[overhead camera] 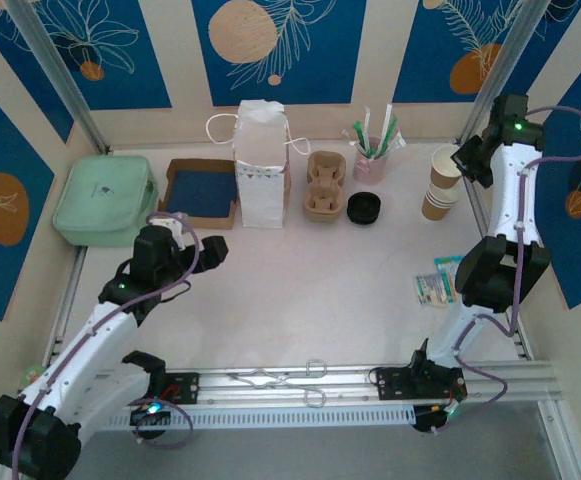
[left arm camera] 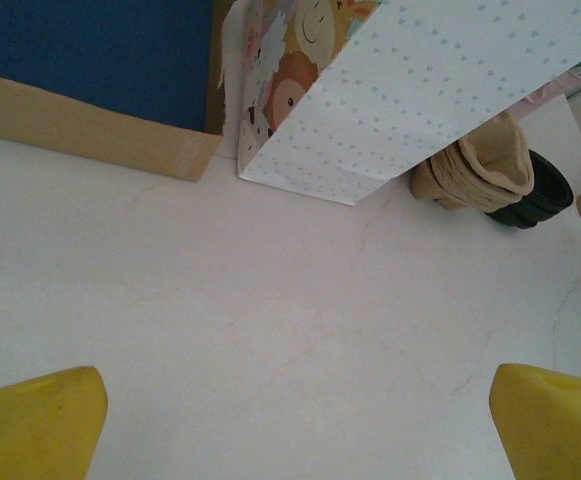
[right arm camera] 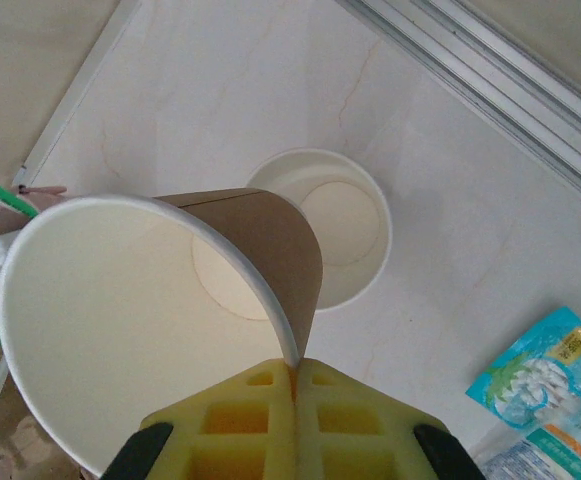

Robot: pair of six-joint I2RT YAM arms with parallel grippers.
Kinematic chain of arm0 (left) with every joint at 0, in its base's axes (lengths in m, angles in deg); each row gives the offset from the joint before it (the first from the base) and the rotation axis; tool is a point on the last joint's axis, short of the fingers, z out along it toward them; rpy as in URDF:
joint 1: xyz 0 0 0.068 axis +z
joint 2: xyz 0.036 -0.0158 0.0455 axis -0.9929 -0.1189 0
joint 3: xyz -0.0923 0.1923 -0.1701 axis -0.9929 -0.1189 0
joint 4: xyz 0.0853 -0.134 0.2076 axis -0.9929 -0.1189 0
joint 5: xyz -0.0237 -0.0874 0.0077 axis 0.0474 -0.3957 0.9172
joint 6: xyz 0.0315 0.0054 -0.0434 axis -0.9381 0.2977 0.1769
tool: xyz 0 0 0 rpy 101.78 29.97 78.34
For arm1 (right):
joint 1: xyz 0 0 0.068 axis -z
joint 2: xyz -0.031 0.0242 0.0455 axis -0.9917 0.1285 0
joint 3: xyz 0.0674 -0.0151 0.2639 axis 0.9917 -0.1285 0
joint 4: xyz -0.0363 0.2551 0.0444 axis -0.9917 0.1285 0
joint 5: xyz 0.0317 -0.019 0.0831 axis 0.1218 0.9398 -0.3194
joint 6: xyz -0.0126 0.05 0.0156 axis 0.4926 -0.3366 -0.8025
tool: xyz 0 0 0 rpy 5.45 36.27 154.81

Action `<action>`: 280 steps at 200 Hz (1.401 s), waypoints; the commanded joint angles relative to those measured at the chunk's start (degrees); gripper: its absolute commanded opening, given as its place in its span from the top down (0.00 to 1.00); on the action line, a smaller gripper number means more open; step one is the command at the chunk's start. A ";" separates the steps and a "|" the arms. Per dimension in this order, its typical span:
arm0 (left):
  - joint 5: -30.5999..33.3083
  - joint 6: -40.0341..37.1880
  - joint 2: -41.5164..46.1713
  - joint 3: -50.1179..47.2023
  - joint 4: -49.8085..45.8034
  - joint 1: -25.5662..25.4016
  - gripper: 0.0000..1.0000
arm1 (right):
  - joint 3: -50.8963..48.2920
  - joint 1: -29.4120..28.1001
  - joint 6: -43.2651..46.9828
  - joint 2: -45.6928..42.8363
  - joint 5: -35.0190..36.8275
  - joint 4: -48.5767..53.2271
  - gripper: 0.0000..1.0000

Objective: Pack the takeout coffee

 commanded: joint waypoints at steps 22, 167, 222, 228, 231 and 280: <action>0.28 0.39 2.73 0.32 -1.56 -0.64 0.02 | 1.27 -2.55 1.11 -4.75 2.73 2.53 0.98; -1.02 1.62 3.13 -0.19 -0.79 -0.60 0.03 | -6.26 -12.38 4.49 -12.42 -2.98 2.91 0.98; -2.41 2.12 0.46 -0.01 1.72 -0.69 0.03 | -13.58 -17.66 6.92 -15.24 -7.06 1.73 0.98; -2.55 2.24 0.19 0.05 2.07 -0.76 0.03 | -14.25 -18.23 7.26 -15.38 -7.69 1.47 0.98; -2.60 2.31 0.07 0.07 2.19 -0.75 0.03 | -14.54 -18.52 7.41 -15.46 -8.03 1.38 0.98; -3.08 3.13 -1.16 0.07 3.51 -1.14 0.03 | -19.14 -25.27 7.90 -14.58 -8.93 -0.17 0.98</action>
